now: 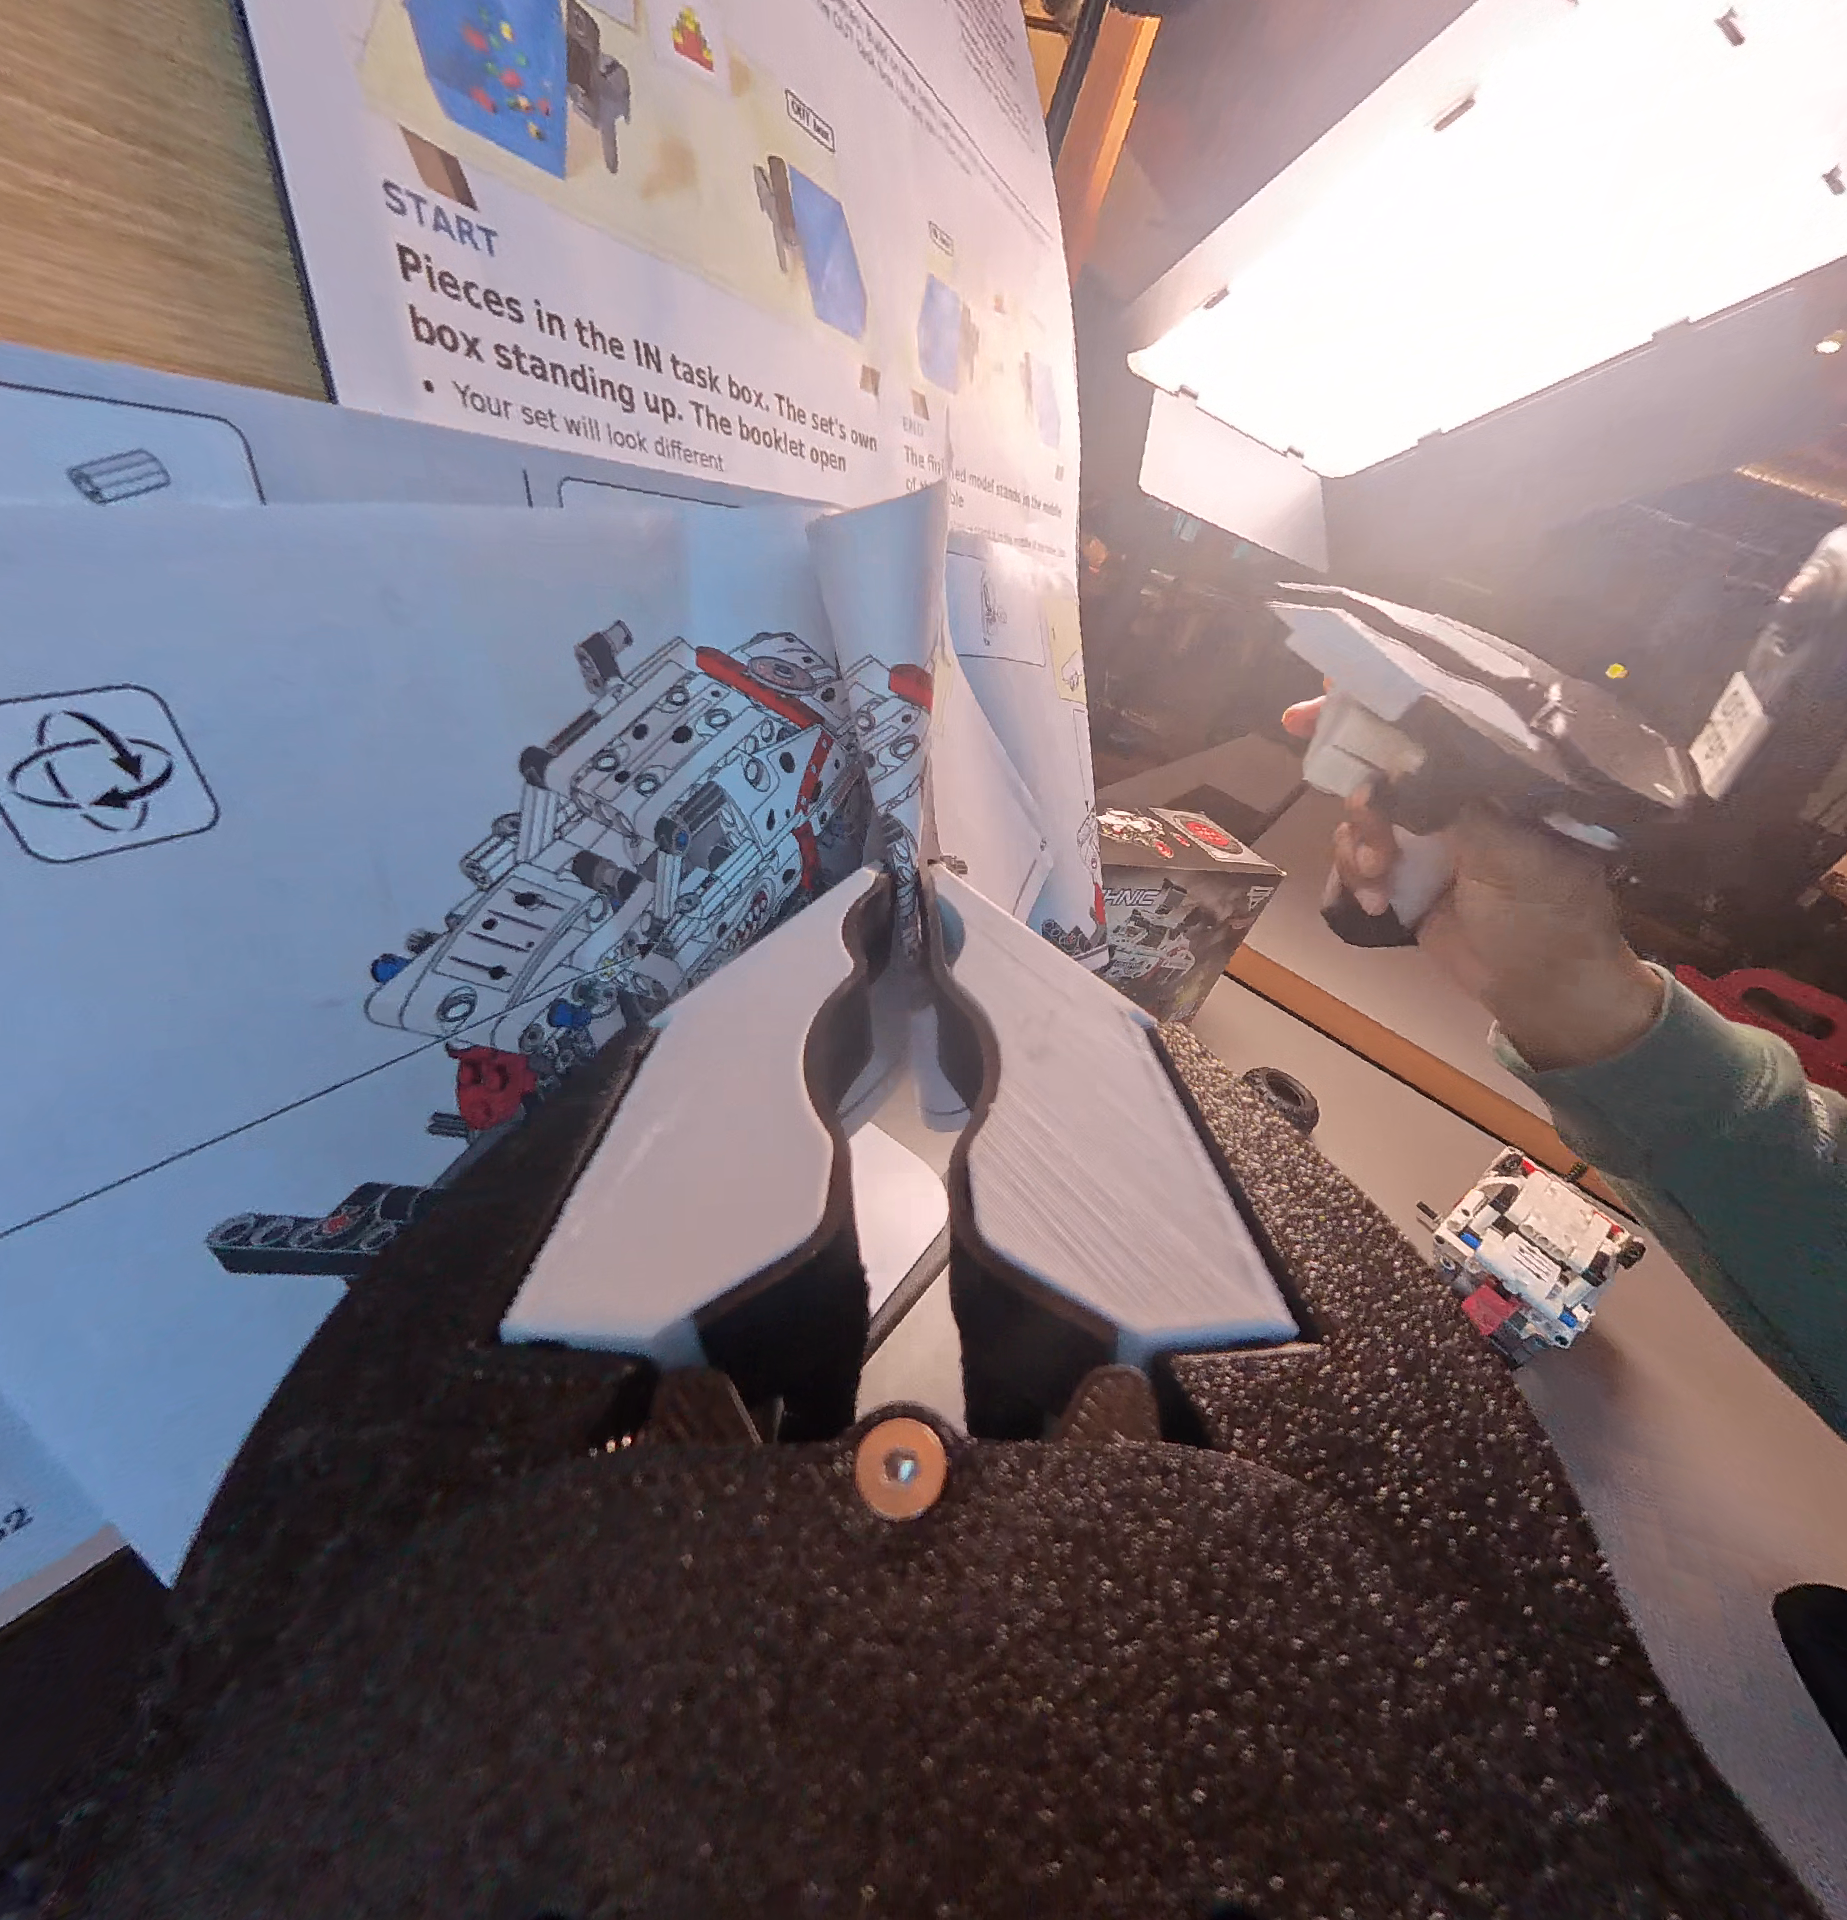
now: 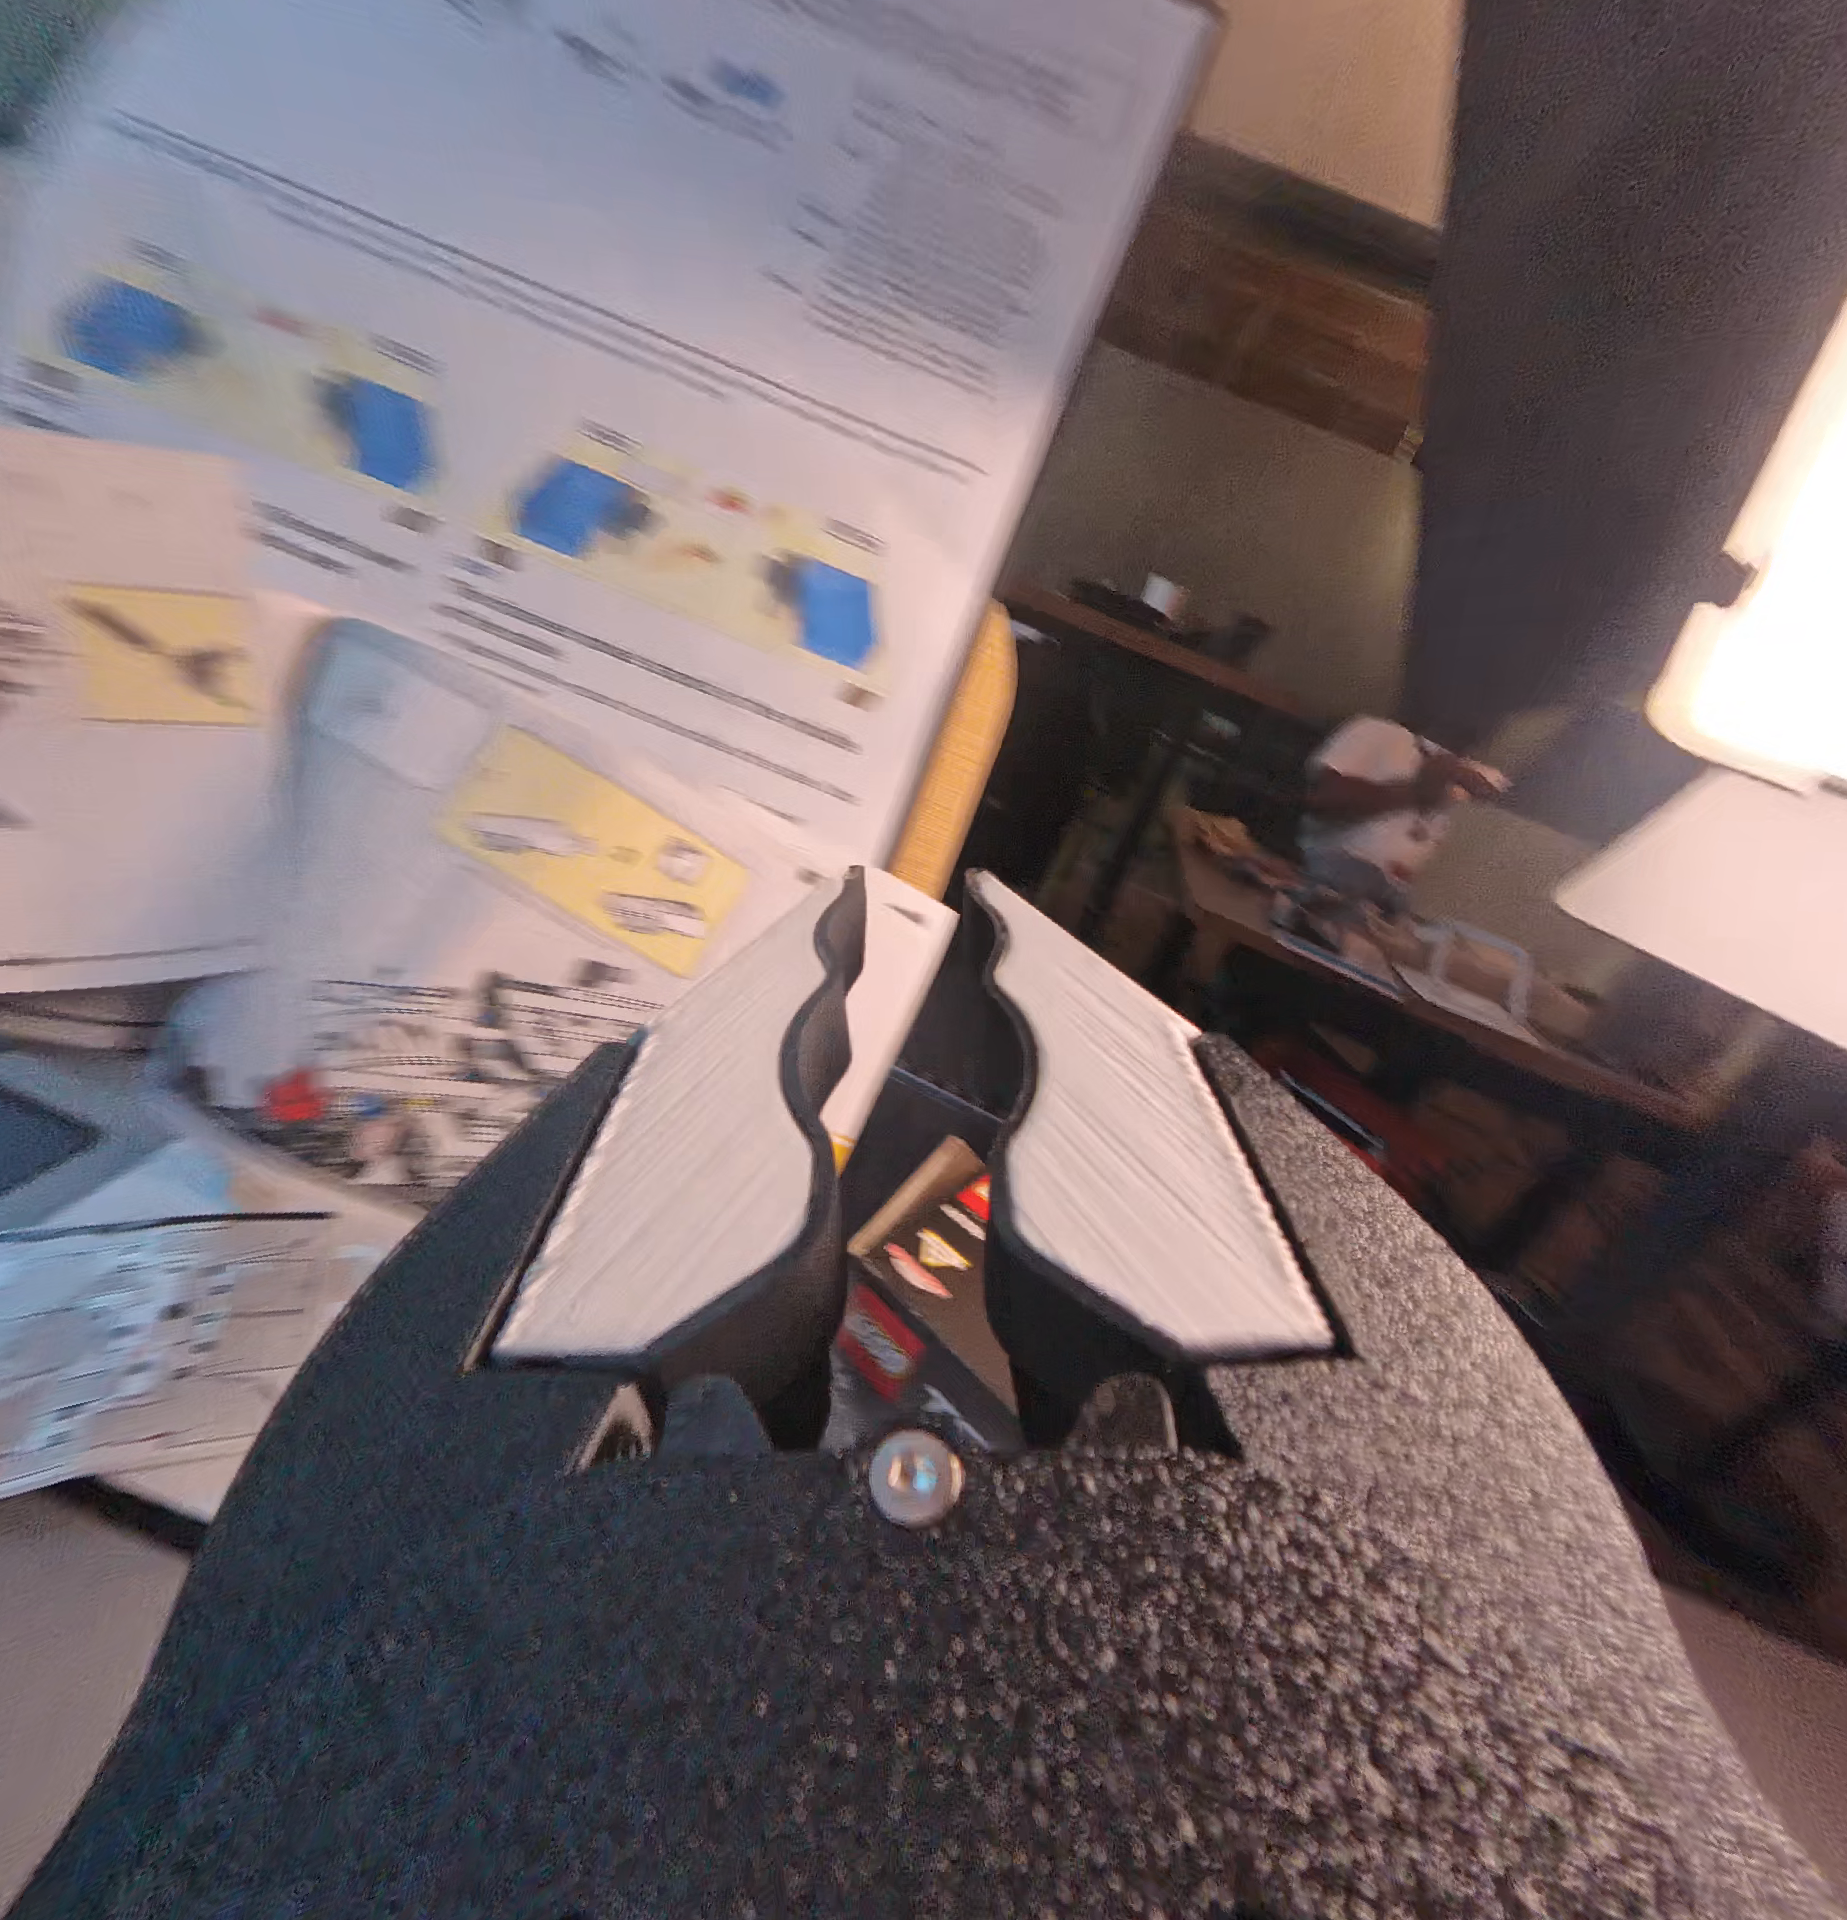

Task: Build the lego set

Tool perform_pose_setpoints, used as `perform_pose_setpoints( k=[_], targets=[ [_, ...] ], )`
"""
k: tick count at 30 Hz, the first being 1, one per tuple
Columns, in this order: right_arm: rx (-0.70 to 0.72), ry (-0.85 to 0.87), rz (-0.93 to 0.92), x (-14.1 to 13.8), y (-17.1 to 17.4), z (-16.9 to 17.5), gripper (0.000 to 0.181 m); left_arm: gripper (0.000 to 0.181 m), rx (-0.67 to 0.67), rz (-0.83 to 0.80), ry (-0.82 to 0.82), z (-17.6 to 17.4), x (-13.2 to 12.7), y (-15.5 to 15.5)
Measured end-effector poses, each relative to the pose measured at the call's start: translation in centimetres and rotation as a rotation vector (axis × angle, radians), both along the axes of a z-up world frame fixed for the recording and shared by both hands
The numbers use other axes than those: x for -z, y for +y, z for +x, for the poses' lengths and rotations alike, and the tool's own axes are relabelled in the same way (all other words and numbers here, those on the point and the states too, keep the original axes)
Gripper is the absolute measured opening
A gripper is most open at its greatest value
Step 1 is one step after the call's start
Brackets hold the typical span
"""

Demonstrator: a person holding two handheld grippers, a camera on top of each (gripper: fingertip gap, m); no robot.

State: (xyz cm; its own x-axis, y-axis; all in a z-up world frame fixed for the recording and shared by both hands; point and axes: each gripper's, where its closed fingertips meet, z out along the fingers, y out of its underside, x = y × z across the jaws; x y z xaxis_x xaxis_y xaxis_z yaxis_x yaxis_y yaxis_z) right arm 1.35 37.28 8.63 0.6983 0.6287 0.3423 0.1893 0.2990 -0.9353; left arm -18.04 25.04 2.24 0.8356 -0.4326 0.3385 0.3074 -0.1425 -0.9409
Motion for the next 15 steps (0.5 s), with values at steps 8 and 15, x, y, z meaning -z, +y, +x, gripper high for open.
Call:
perform_pose_setpoints(
  k=[8, 15],
  targets=[
    [-0.488, -0.290, -0.351, 9.7, -10.5, -12.4, 0.007, 0.006, -0.027, 0.009, -0.038, -1.1, -0.3, -0.5],
    [-0.156, -0.196, -0.235, 8.6, -4.9, -10.4, 0.024, 0.006, -0.082, -0.022, -0.014, -3.6, 0.2, -1.0]
  ],
)
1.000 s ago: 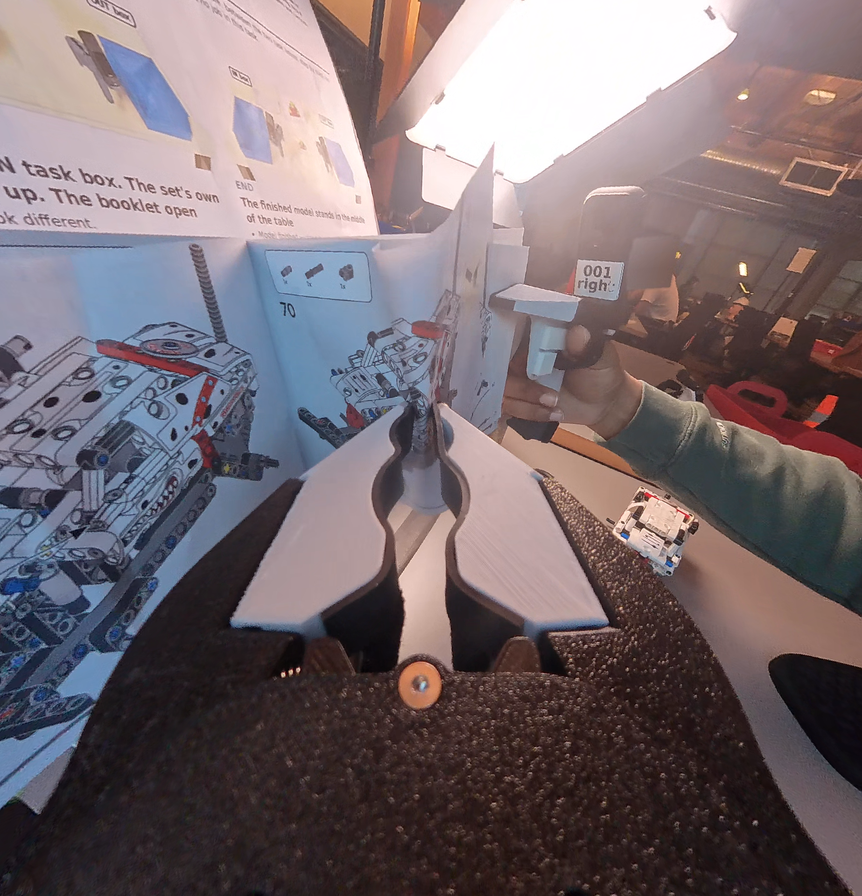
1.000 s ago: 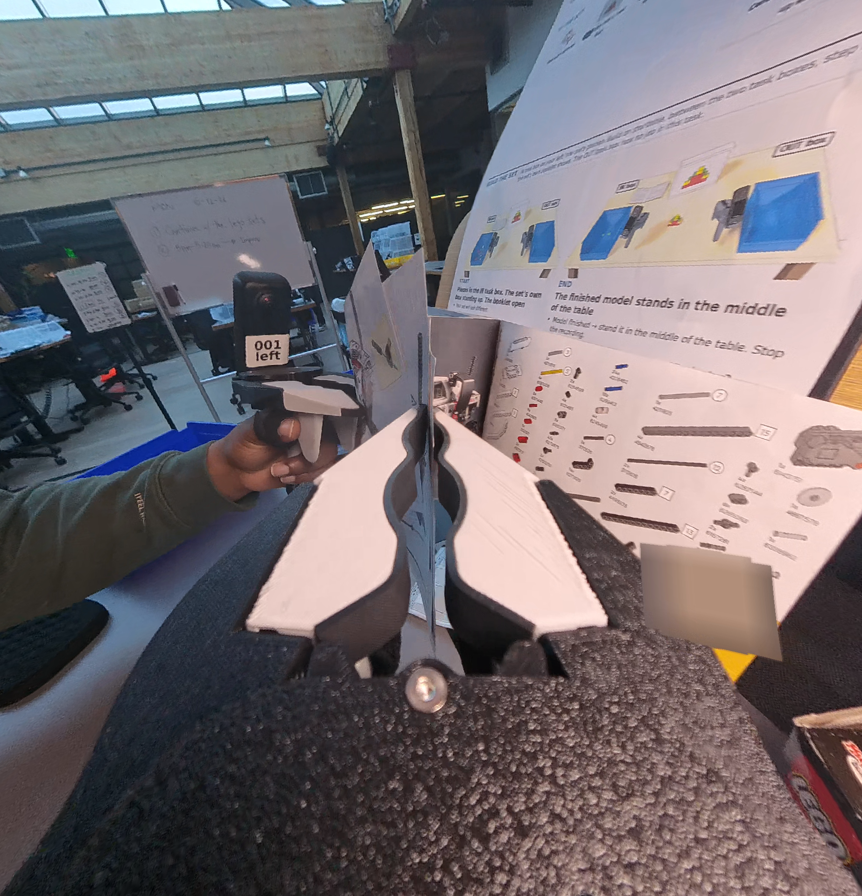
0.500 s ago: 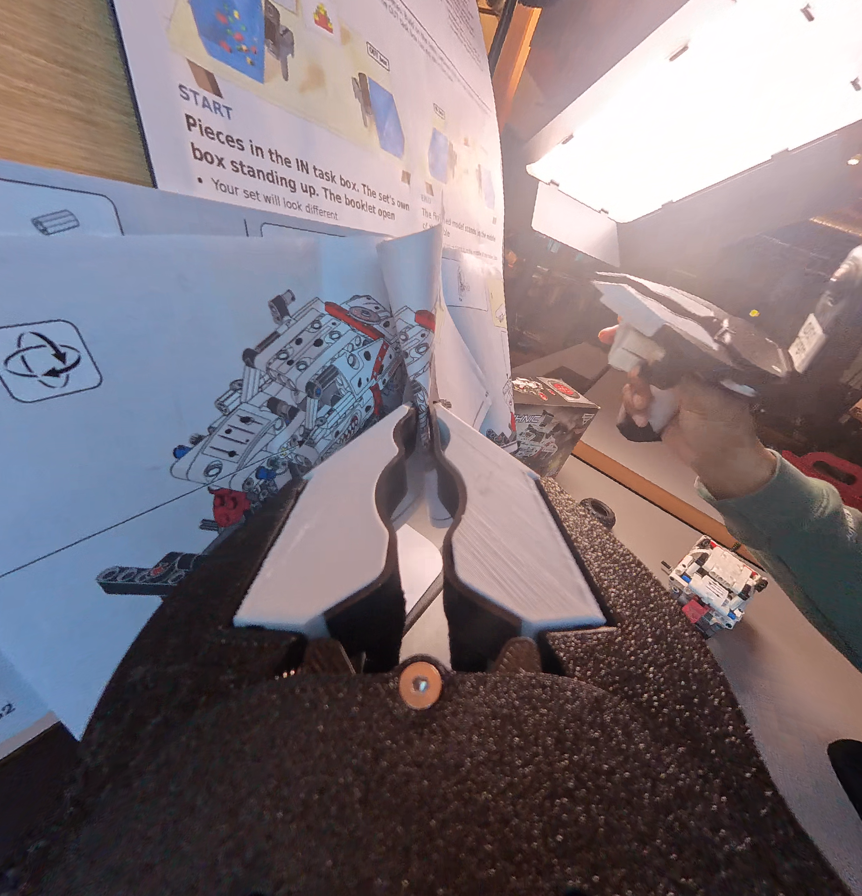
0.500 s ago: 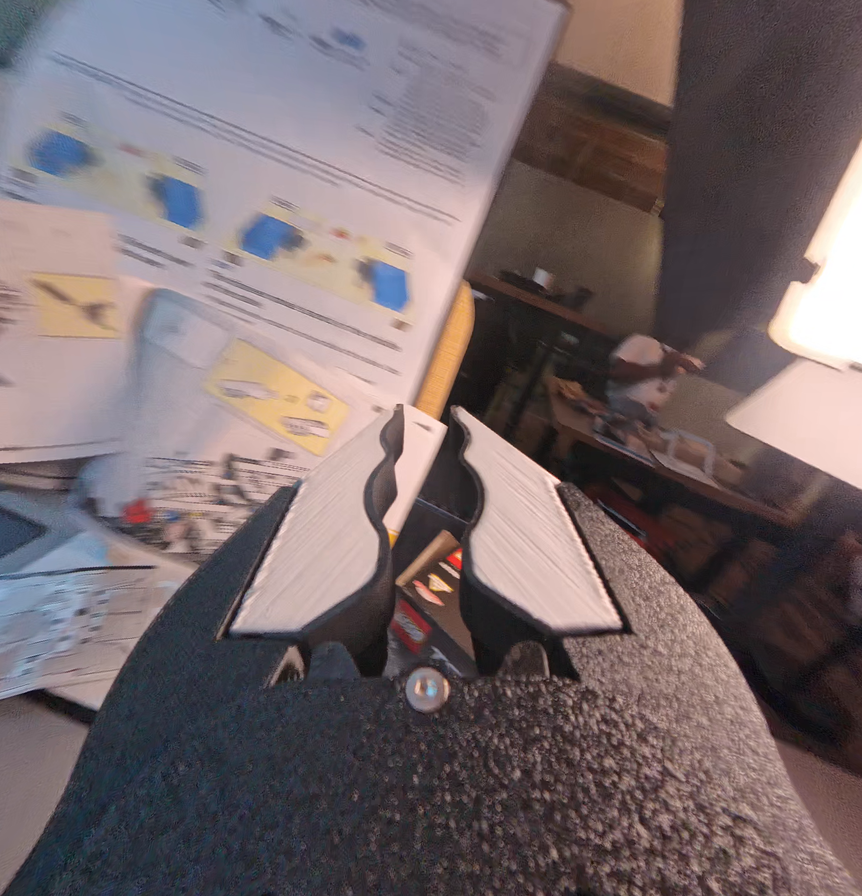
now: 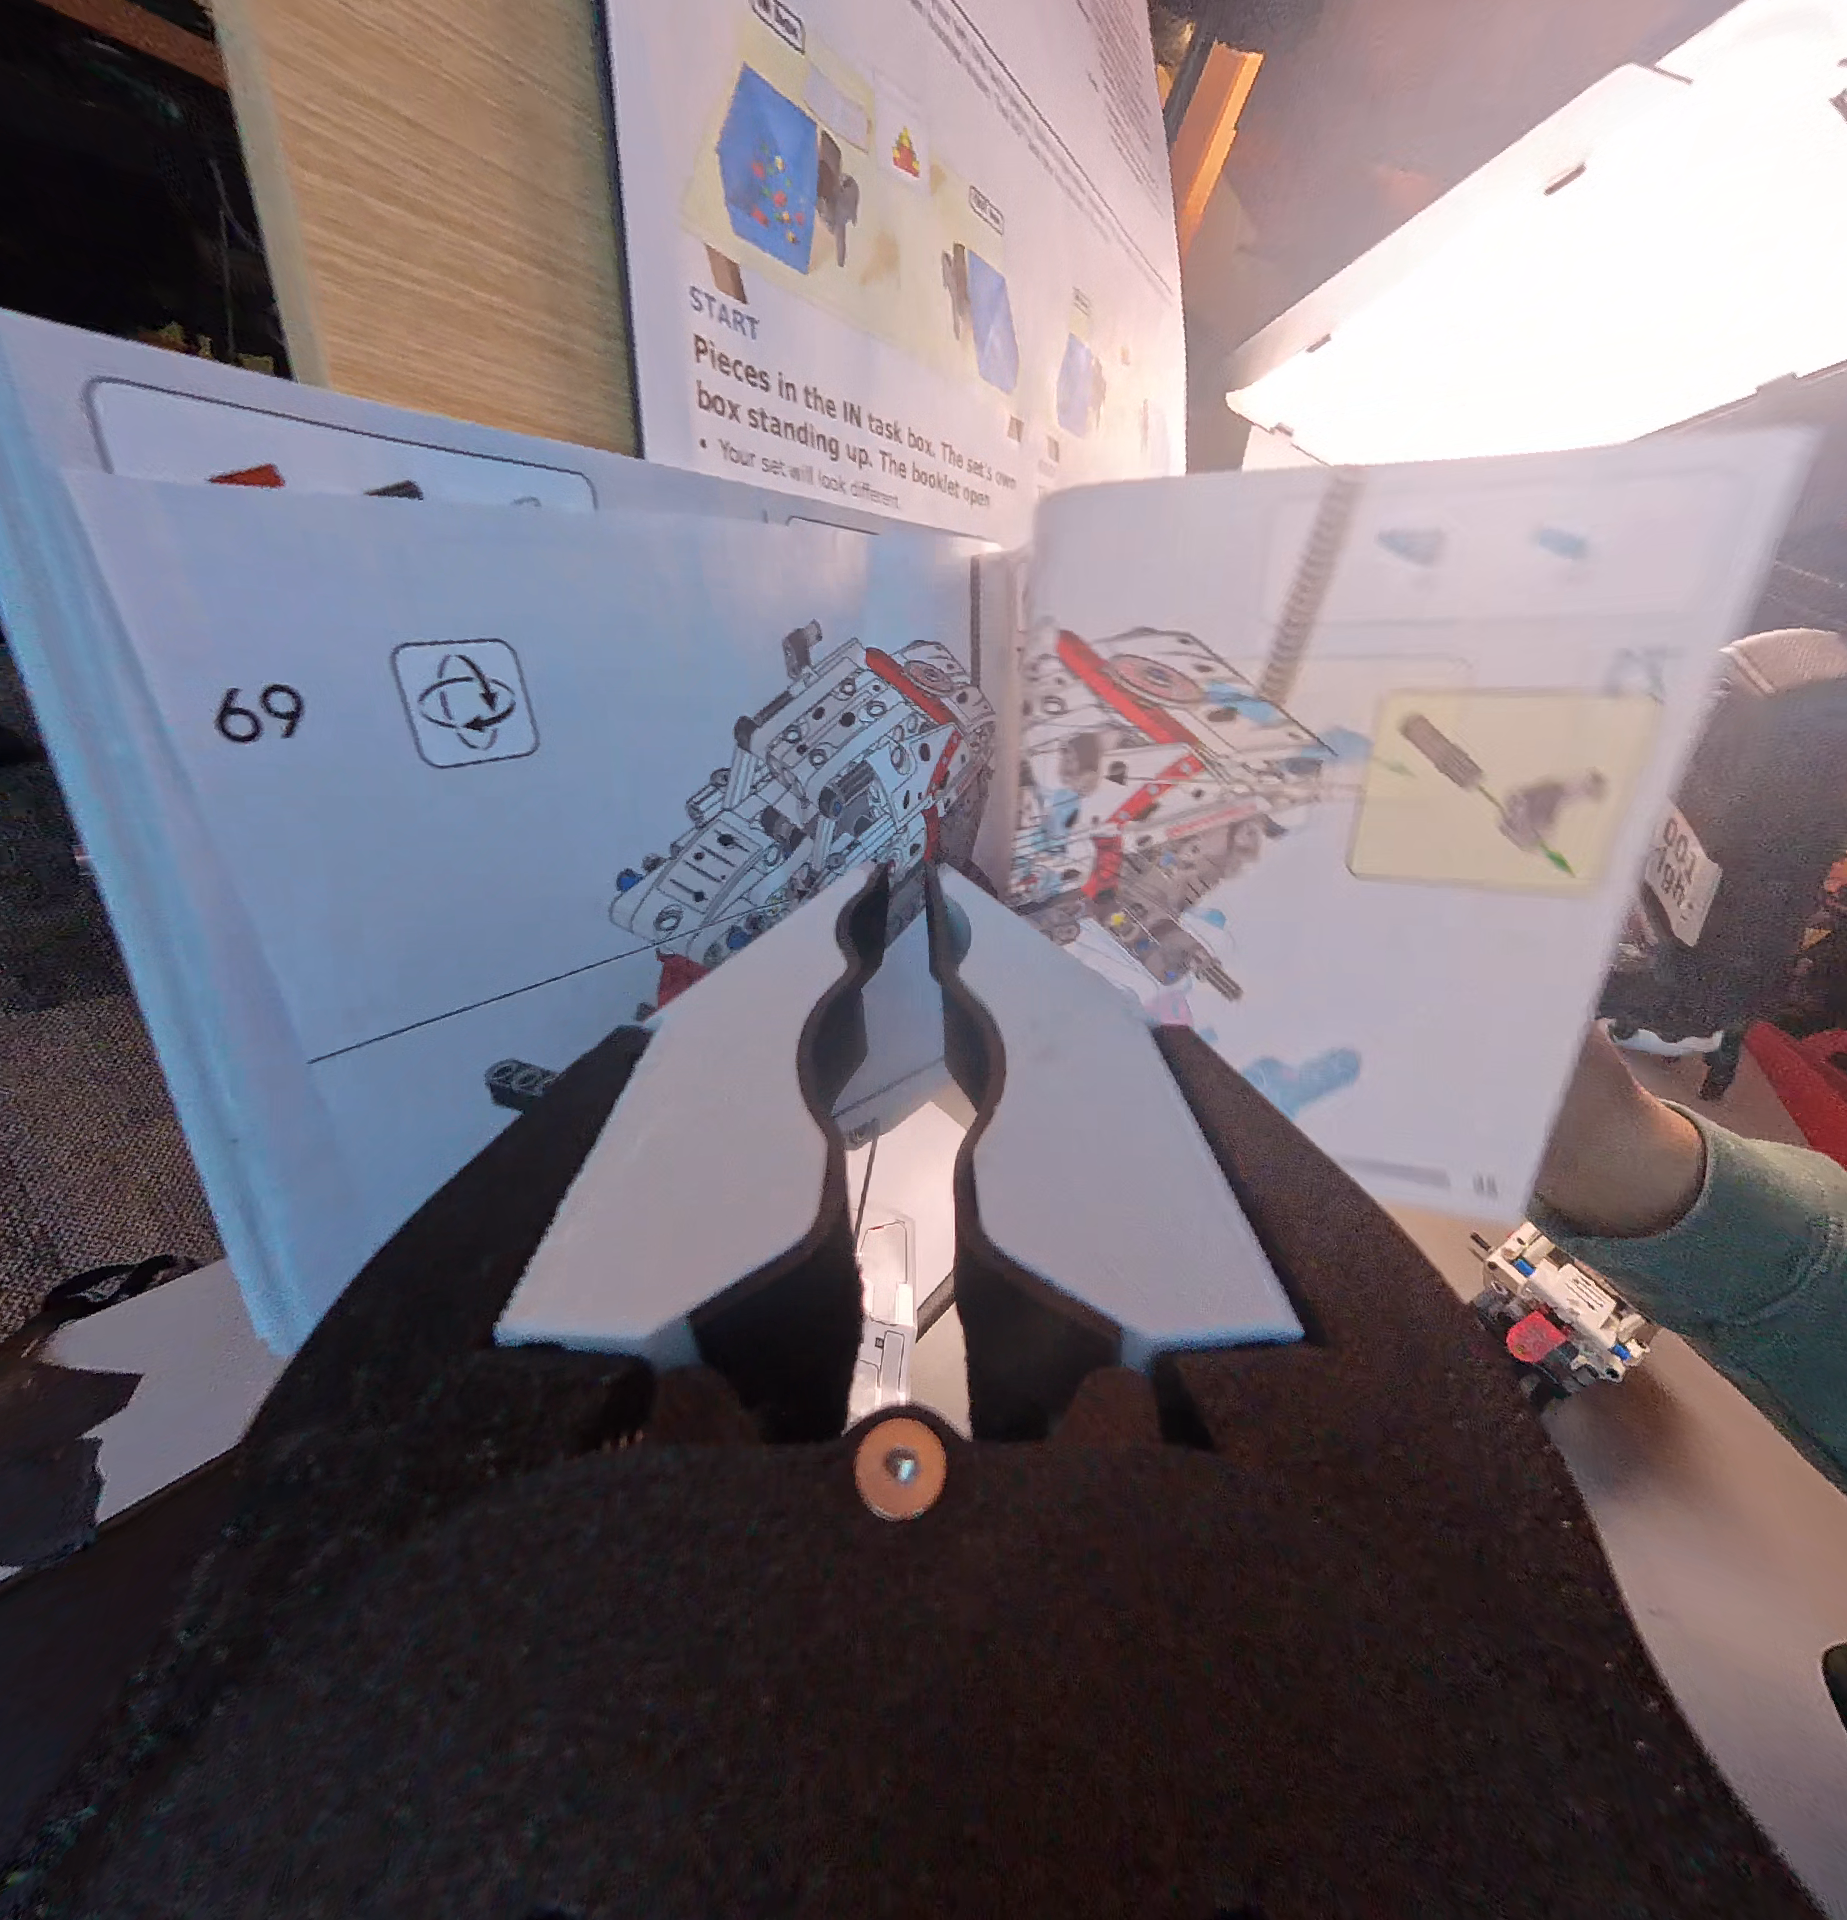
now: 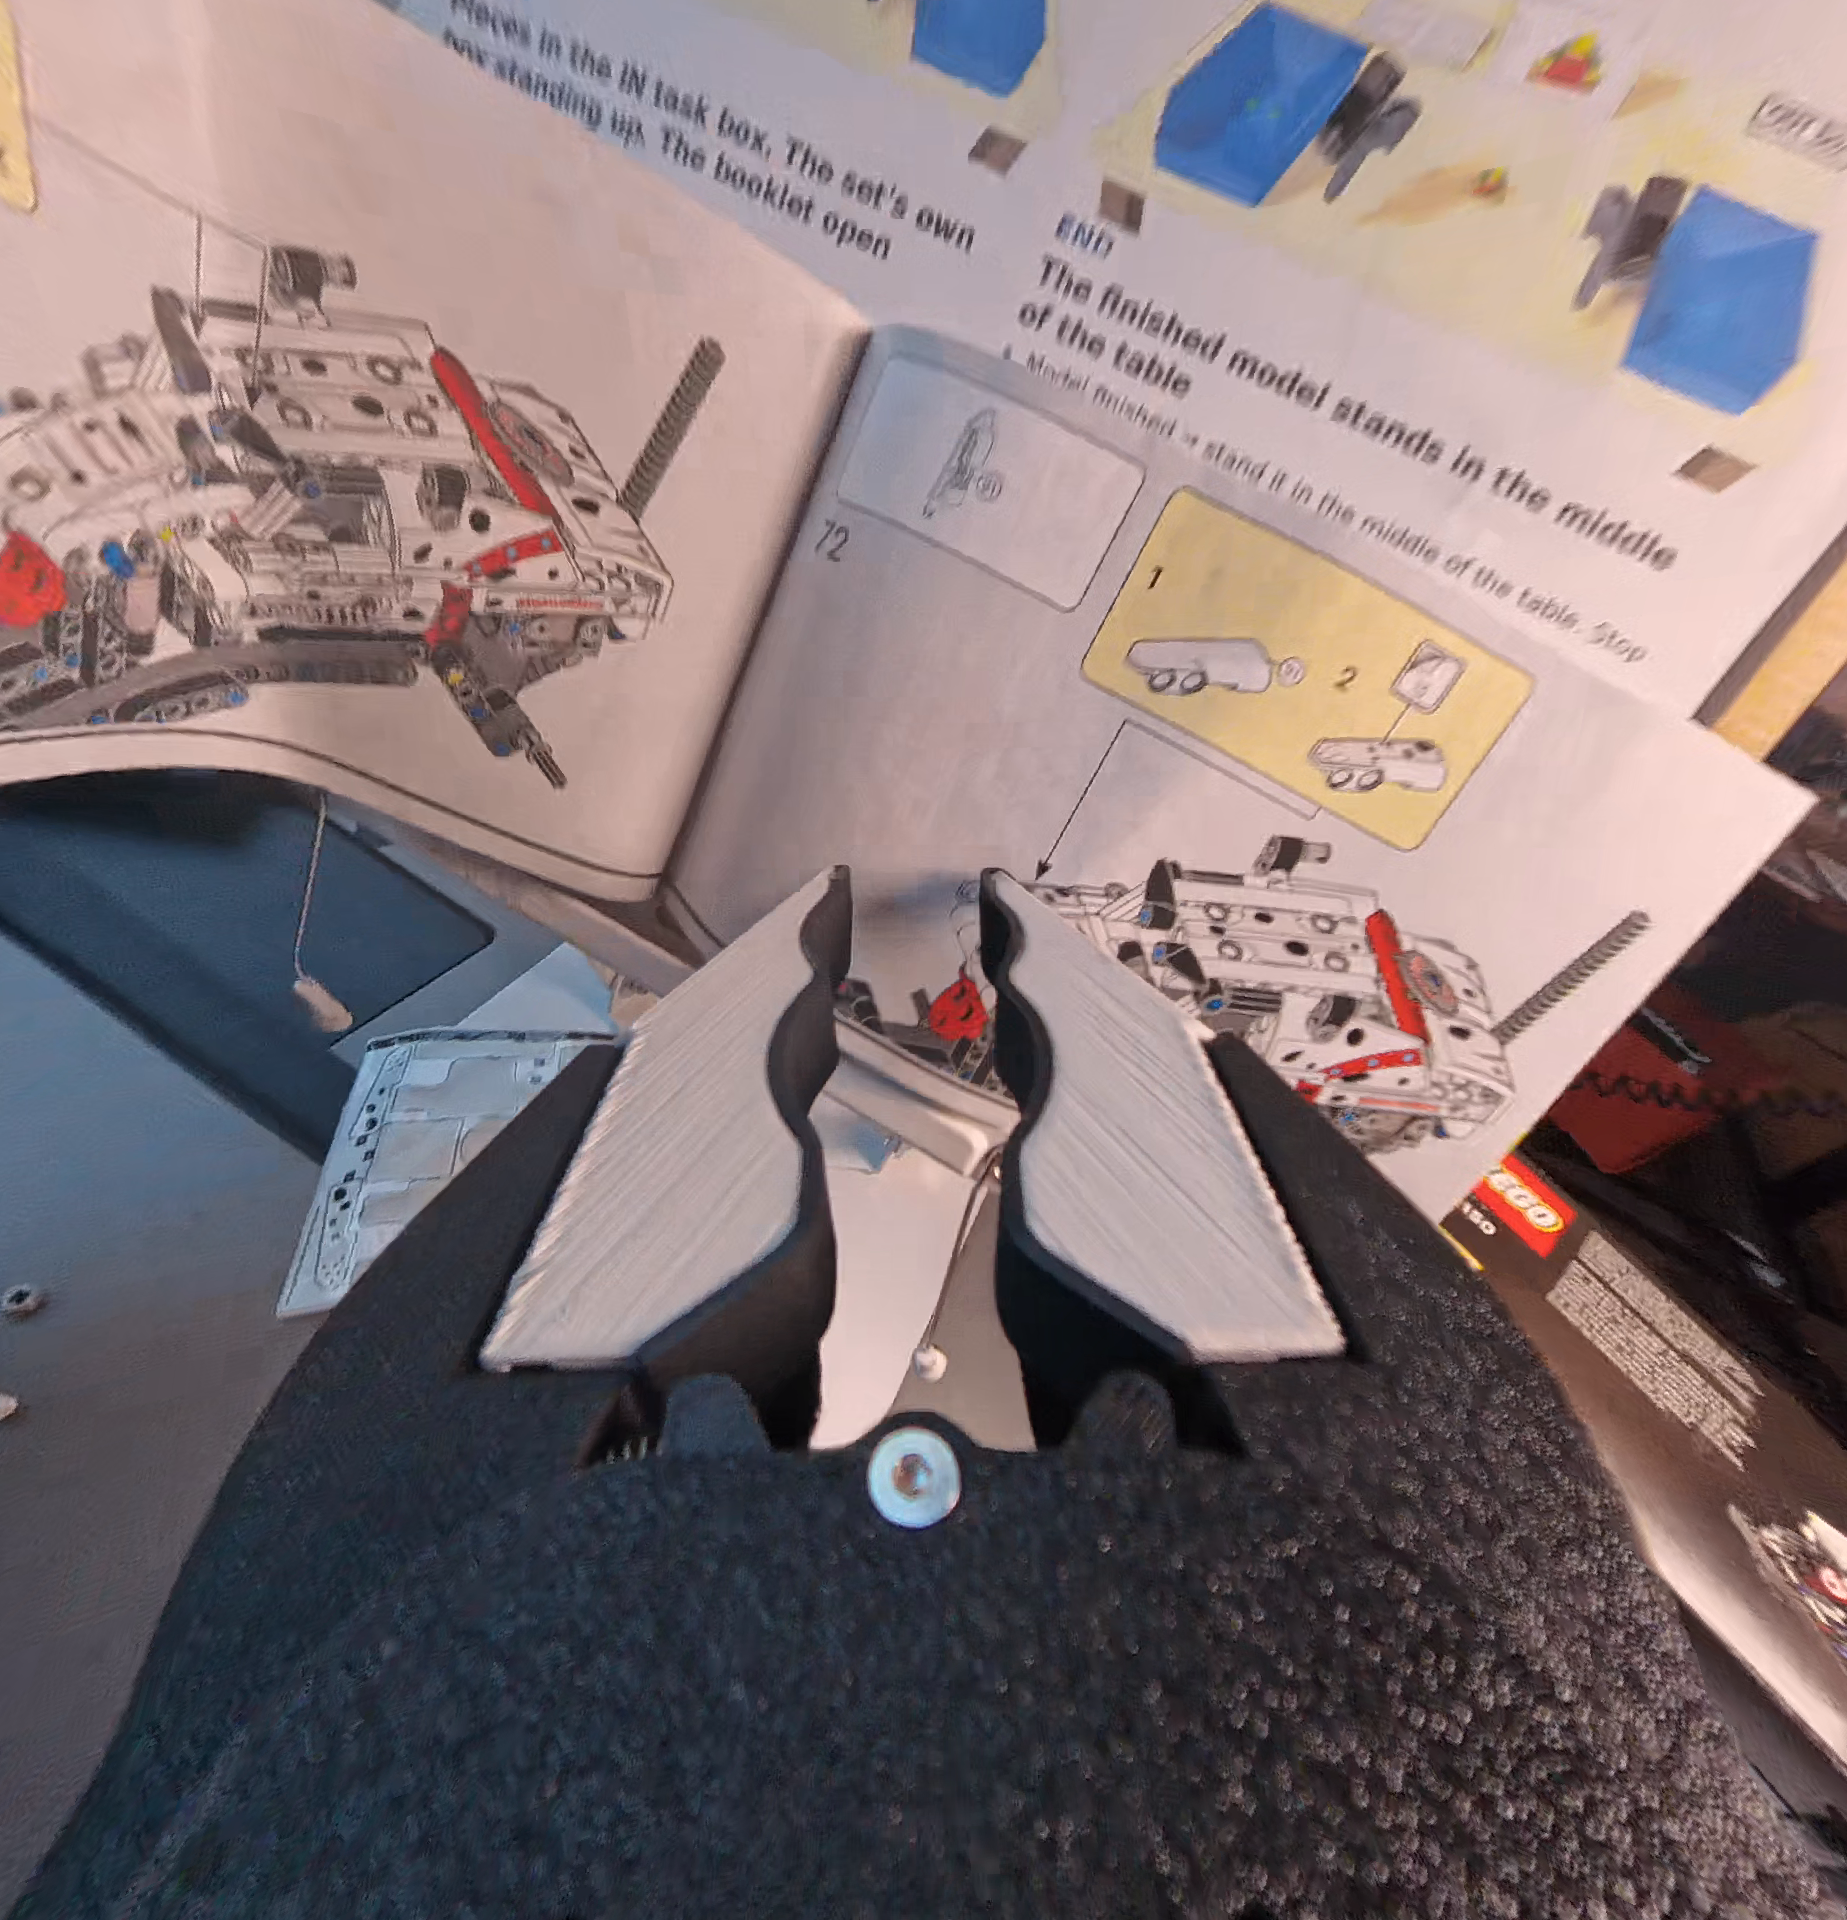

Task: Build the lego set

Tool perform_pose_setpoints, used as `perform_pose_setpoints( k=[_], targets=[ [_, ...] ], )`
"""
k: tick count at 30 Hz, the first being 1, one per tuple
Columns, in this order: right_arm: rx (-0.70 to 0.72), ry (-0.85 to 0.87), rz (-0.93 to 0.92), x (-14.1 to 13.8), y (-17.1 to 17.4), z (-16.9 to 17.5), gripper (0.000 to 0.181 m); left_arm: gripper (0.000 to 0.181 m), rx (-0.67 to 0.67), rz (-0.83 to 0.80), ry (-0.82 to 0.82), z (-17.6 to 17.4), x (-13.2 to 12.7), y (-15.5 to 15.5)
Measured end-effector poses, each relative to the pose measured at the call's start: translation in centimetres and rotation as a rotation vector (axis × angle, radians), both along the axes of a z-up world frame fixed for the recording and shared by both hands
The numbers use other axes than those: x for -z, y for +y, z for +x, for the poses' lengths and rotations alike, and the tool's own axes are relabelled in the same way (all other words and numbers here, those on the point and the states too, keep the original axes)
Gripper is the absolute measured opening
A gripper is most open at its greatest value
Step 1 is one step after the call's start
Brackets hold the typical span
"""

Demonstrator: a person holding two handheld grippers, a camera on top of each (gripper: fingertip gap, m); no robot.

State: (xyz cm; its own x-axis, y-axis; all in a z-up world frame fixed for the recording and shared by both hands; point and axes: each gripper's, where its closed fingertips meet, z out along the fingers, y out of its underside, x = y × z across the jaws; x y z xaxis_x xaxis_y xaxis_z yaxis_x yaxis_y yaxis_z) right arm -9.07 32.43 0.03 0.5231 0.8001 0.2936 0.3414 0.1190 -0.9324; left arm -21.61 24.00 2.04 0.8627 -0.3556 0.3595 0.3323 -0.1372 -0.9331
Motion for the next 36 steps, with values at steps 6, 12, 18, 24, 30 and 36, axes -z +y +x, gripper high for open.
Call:
perform_pose_setpoints(
  k=[6, 12, 18, 24, 30, 36],
  targets=[
    [-0.027, -0.005, -0.016, -0.8, -1.9, -3.5, 0.050, 0.027, -0.150, 0.077, -0.074, -3.1, -2.5, -3.0],
    [0.124, -0.042, 0.072, 0.2, -0.3, -5.4, 0.086, 0.028, -0.411, 0.271, 0.096, -4.7, -7.9, -9.5],
    [0.170, 0.016, 0.070, 0.2, 0.4, -5.0, 0.095, 0.018, -0.281, 0.128, 0.383, 2.2, -3.3, -6.4],
    [0.146, 0.003, 0.049, 0.9, 0.8, -3.0, 0.099, 0.018, -0.303, -0.122, 0.454, 0.6, 3.3, 0.8],
    [0.163, -0.023, 0.061, 0.5, 2.4, 0.6, 0.087, 0.000, -0.324, -0.123, 0.504, -1.7, 3.8, 1.7],
    [0.006, 0.001, 0.078, -1.9, -2.7, -4.9, 0.045, 0.018, -0.335, -0.106, 0.430, -1.3, 3.6, 1.0]
  ],
)
